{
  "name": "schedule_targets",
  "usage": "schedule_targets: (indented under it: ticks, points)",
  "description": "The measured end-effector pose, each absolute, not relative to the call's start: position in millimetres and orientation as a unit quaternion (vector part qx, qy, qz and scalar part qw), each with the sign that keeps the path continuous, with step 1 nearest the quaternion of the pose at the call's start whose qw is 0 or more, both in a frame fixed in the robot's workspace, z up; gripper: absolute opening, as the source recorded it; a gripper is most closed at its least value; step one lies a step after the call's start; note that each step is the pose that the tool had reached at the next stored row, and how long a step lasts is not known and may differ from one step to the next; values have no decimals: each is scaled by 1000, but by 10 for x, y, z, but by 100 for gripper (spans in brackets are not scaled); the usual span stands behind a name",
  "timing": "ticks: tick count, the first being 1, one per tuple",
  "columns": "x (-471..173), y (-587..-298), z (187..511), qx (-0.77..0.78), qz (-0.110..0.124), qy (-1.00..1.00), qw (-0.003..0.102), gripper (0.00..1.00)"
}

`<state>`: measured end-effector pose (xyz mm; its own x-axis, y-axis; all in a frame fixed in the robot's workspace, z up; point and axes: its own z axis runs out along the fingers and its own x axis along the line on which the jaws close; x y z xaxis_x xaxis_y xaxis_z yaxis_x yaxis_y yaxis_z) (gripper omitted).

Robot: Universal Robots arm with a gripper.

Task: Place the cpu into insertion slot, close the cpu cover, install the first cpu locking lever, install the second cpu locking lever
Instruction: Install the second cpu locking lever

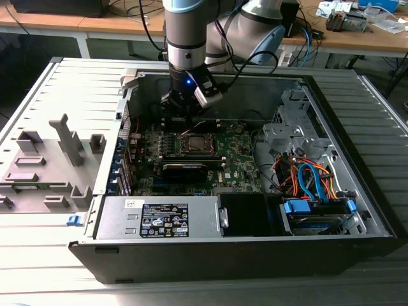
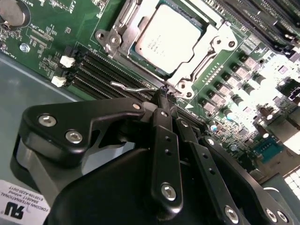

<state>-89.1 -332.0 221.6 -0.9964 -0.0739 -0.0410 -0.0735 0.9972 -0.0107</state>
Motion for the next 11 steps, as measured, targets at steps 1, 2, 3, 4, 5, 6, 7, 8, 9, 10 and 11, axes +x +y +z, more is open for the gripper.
schedule_targets:
  ticks: [1,2,3,4,5,6,7,8,9,10,11]
  points:
    - [-891,-3312,2212,-37,-5,999,21,11]
    - [-891,-3310,2207,-37,-5,999,21,11]
    - [-891,-3310,2189,-38,-5,999,21,11]
    - [-891,-3310,2180,-38,-5,999,21,11]
    - [-890,-3310,2170,-38,-5,999,21,11]
    - [-883,-3310,2145,-39,-5,999,21,11]
    - [-877,-3310,2134,-39,-6,999,21,11]
    - [-870,-3310,2124,-39,-6,999,21,11]
    - [-857,-3310,2106,-39,-7,999,21,11]
    - [-844,-3310,2094,-40,-7,999,21,11]
    - [-832,-3310,2086,-40,-8,999,21,11]
